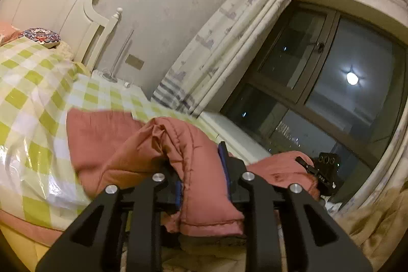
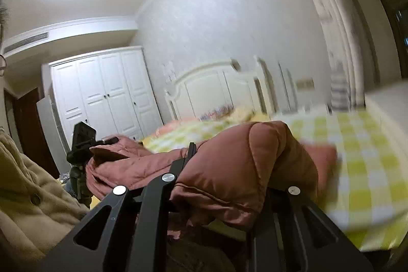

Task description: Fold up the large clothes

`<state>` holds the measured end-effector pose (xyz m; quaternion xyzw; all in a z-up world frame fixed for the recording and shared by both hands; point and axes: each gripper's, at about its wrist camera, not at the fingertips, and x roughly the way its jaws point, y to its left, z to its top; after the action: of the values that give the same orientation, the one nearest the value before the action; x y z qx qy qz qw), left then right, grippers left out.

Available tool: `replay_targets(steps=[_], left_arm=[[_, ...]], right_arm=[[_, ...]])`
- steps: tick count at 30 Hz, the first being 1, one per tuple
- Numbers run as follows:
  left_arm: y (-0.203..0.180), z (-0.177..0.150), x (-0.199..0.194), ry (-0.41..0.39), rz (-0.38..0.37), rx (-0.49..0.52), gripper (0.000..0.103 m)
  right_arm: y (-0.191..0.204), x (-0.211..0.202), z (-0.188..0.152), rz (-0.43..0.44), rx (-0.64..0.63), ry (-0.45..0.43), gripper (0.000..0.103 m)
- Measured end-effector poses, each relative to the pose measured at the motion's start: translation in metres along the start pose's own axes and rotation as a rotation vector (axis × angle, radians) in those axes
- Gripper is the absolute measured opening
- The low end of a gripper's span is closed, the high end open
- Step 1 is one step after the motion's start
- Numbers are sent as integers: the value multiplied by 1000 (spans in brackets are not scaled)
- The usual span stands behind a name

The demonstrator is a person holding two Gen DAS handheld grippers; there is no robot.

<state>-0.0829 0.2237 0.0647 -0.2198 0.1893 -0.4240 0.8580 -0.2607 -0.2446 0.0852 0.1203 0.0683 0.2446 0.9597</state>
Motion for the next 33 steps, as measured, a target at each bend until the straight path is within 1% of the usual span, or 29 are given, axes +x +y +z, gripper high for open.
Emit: replay_targets(steps=[2, 3, 5, 6, 8, 10, 11, 12, 13, 14, 15, 16, 17, 18, 19, 20, 21, 22, 23, 24, 25, 26, 27, 28, 29, 30, 31, 32, 33], left_arm=[[7, 9, 4, -3, 22, -33, 27], [16, 16, 14, 6, 37, -79, 27], [37, 33, 36, 28, 38, -165, 28], [45, 41, 47, 35, 53, -177, 28], [62, 63, 78, 54, 115, -185, 28], [84, 87, 126, 106, 197, -203, 30], [95, 94, 145, 124, 234, -206, 32], [113, 102, 170, 141, 276, -238, 32], [132, 106, 194, 158, 304, -275, 40], [151, 107, 218, 187, 337, -307, 51], [174, 105, 244, 226, 367, -338, 59], [192, 101, 262, 255, 394, -363, 77], [213, 94, 280, 283, 446, -386, 83], [229, 86, 289, 287, 477, -396, 83], [242, 78, 292, 264, 478, -403, 83], [248, 75, 290, 226, 460, -402, 84], [251, 72, 283, 169, 430, -407, 85], [252, 72, 279, 145, 413, -417, 86], [253, 71, 274, 123, 398, -424, 87], [254, 70, 263, 79, 369, -435, 88], [255, 68, 256, 52, 354, -445, 90], [256, 66, 242, -5, 331, -467, 94], [256, 66, 233, -50, 329, -484, 96], [253, 65, 221, -93, 346, -503, 101], [253, 65, 212, -126, 374, -520, 101], [250, 68, 205, -135, 409, -529, 101], [245, 74, 204, -123, 432, -516, 100], [235, 82, 205, -108, 452, -479, 100], [220, 93, 211, -86, 486, -401, 100]], right_arm=[[2, 13, 14, -15, 7, 2, 19], [-5, 28, 22, -33, 36, 22, 19], [-17, 50, 32, -79, 72, 52, 19], [-32, 70, 41, -107, 108, 73, 19], [-68, 107, 56, -152, 202, 100, 19], [-103, 149, 63, -214, 266, 139, 19], [-121, 168, 65, -247, 294, 152, 19], [-145, 188, 65, -275, 350, 166, 19], [-170, 209, 62, -294, 423, 187, 21], [-188, 226, 52, -314, 470, 215, 25], [-216, 250, 38, -355, 533, 276, 27], [-240, 270, 19, -389, 608, 343, 36], [-259, 284, -2, -412, 685, 402, 48], [-278, 297, -23, -424, 762, 449, 49], [-289, 303, -33, -397, 793, 433, 49], [-293, 300, -39, -345, 789, 358, 49], [-293, 297, -40, -328, 790, 323, 50], [-292, 292, -40, -300, 801, 284, 56], [-292, 289, -40, -275, 803, 262, 64], [-291, 286, -38, -216, 806, 233, 69], [-290, 283, -37, -159, 812, 211, 77], [-290, 279, -38, -101, 821, 186, 82], [-292, 270, -37, -28, 840, 126, 84], [-291, 266, -36, 7, 850, 81, 86], [-290, 257, -34, 38, 852, 28, 86], [-287, 252, -30, 45, 841, -2, 87], [-281, 245, -19, 39, 814, -19, 89], [-274, 243, -7, 27, 770, -12, 89], [-260, 248, 9, 0, 687, 32, 89]])
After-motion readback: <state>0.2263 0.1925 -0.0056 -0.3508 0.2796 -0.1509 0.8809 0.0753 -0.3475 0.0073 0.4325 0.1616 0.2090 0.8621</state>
